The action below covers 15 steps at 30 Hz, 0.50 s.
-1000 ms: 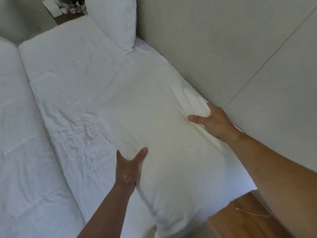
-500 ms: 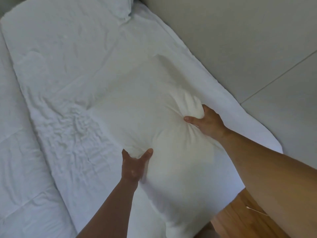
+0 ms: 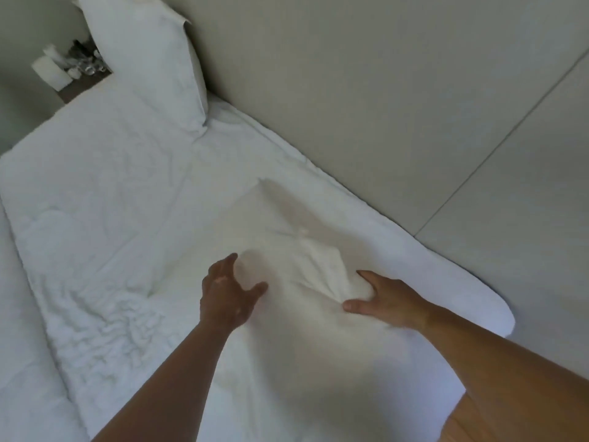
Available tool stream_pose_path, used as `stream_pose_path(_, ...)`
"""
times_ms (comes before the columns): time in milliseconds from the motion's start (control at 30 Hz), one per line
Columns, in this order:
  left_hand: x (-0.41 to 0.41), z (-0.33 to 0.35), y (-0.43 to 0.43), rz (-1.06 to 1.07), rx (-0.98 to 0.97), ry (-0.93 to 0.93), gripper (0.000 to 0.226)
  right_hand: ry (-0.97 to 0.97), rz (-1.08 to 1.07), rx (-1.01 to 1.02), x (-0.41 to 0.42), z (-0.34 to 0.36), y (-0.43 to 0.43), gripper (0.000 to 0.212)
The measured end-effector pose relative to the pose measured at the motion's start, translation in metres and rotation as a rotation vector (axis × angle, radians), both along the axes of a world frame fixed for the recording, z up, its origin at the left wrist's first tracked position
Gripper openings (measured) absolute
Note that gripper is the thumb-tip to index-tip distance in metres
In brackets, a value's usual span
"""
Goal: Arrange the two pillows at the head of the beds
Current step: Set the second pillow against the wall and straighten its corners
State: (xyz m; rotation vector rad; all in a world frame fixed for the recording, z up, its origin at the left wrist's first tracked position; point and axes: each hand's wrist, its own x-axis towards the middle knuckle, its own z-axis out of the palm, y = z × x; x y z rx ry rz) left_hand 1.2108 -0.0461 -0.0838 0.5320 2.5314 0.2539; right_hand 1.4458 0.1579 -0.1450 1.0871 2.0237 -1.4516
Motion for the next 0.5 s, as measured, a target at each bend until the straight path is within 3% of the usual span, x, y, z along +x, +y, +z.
stream_pose_path(133,-0.056,-0.019,0.069,-0.469,-0.161,-0.012,0.081,0.002,-0.114,-0.094,0.034,-0.005,0.004,0.112)
stream_pose_path(333,-0.094,-0.064,0.156,-0.877,-0.345,-0.108,0.095,-0.047,-0.19,-0.05,0.063,-0.038,0.009,0.128)
stream_pose_path(500,-0.105,-0.087,0.194,-1.013,-0.575,-0.127,0.159,-0.021,-0.263,-0.004,0.062,-0.066,0.002,0.112)
